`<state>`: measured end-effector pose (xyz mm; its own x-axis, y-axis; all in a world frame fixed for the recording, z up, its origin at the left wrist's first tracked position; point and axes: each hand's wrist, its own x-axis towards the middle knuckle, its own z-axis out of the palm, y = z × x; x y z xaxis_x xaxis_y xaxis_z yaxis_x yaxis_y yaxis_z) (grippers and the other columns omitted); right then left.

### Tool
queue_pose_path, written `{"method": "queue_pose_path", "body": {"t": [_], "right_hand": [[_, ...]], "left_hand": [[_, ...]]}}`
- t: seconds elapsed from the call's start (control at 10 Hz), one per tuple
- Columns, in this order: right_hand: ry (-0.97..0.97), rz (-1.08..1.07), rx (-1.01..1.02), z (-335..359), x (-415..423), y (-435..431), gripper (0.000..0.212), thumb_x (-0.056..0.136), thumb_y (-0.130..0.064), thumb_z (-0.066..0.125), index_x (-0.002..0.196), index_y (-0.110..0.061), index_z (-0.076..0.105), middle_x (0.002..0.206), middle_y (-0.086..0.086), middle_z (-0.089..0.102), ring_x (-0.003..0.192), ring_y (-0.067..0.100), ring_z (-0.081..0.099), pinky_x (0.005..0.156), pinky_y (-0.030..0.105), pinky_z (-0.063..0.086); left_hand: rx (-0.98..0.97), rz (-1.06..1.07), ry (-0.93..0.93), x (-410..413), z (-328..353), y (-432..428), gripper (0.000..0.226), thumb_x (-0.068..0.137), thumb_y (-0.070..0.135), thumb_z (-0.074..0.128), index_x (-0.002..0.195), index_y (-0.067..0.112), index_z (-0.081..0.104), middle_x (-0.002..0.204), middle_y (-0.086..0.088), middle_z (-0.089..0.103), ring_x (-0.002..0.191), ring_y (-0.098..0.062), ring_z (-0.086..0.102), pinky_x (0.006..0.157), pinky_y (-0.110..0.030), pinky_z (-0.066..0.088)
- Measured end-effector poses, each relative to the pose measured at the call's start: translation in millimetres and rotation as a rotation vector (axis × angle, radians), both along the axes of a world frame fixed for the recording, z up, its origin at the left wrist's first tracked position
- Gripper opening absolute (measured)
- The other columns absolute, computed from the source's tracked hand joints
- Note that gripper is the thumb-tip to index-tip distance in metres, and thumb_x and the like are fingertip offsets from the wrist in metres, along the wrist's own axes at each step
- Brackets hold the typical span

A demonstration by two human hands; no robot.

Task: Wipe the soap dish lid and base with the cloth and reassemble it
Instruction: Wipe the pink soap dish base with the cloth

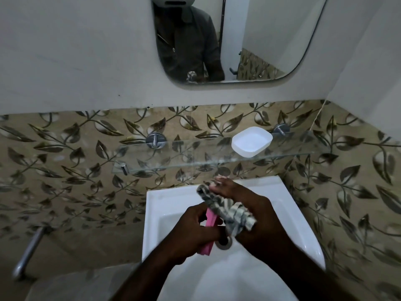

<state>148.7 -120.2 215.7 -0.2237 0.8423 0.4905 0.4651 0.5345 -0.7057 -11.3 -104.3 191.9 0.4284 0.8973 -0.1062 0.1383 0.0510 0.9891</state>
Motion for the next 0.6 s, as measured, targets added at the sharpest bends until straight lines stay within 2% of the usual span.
{"method": "queue_pose_path", "body": {"t": [0.1, 0.2, 0.3, 0.4, 0.5, 0.6], "right_hand": [[-0.208, 0.042, 0.146, 1, 3, 0, 0.045, 0.087, -0.027, 0.063, 0.131, -0.031, 0.052, 0.139, -0.005, 0.054, 0.134, 0.009, 0.044, 0.117, 0.030, 0.025], [0.018, 0.039, -0.060, 4, 12, 3, 0.043, 0.090, -0.008, 0.063, 0.121, -0.038, 0.062, 0.125, -0.016, 0.065, 0.118, 0.000, 0.058, 0.105, 0.032, 0.044], [-0.123, -0.002, -0.050, 6, 14, 0, 0.036, 0.095, -0.015, 0.061, 0.111, -0.048, 0.064, 0.112, -0.023, 0.069, 0.108, -0.003, 0.063, 0.096, 0.029, 0.052], [-0.307, 0.102, 0.149, -10, 7, 23, 0.058, 0.095, -0.010, 0.061, 0.126, -0.058, 0.052, 0.136, -0.037, 0.048, 0.136, 0.003, 0.038, 0.113, 0.030, 0.034], [-0.442, 0.161, 0.274, -9, -3, 21, 0.037, 0.102, -0.041, 0.045, 0.138, -0.046, 0.044, 0.152, -0.021, 0.032, 0.145, 0.013, 0.027, 0.119, 0.033, 0.020], [-0.089, 0.161, 0.148, -2, 0, 8, 0.042, 0.092, -0.015, 0.064, 0.131, -0.029, 0.057, 0.143, -0.014, 0.050, 0.136, 0.009, 0.044, 0.112, 0.027, 0.034]], "left_hand": [[0.026, 0.025, -0.022, -3, 3, -2, 0.027, 0.056, 0.024, 0.073, 0.077, 0.040, 0.071, 0.077, 0.012, 0.071, 0.074, -0.009, 0.064, 0.070, -0.032, 0.051], [0.047, 0.021, -0.038, -3, 6, -6, 0.029, 0.051, 0.033, 0.073, 0.080, 0.037, 0.071, 0.079, 0.007, 0.071, 0.075, -0.005, 0.066, 0.067, -0.026, 0.054], [0.083, 0.002, -0.064, -7, 9, -9, 0.030, 0.053, 0.030, 0.076, 0.082, 0.033, 0.071, 0.074, 0.008, 0.069, 0.068, -0.004, 0.065, 0.058, -0.021, 0.050], [0.108, -0.039, -0.015, -14, 11, -7, 0.025, 0.057, 0.023, 0.077, 0.073, 0.039, 0.068, 0.062, 0.014, 0.065, 0.057, 0.000, 0.061, 0.052, -0.018, 0.045], [0.085, 0.029, -0.010, -15, 9, -5, 0.012, 0.054, 0.027, 0.069, 0.063, 0.023, 0.063, 0.052, 0.003, 0.061, 0.046, -0.010, 0.055, 0.046, -0.023, 0.044], [0.099, 0.057, -0.041, -12, 6, -3, 0.021, 0.054, 0.029, 0.070, 0.074, 0.030, 0.068, 0.062, 0.008, 0.067, 0.059, -0.003, 0.061, 0.054, -0.021, 0.049]]}}
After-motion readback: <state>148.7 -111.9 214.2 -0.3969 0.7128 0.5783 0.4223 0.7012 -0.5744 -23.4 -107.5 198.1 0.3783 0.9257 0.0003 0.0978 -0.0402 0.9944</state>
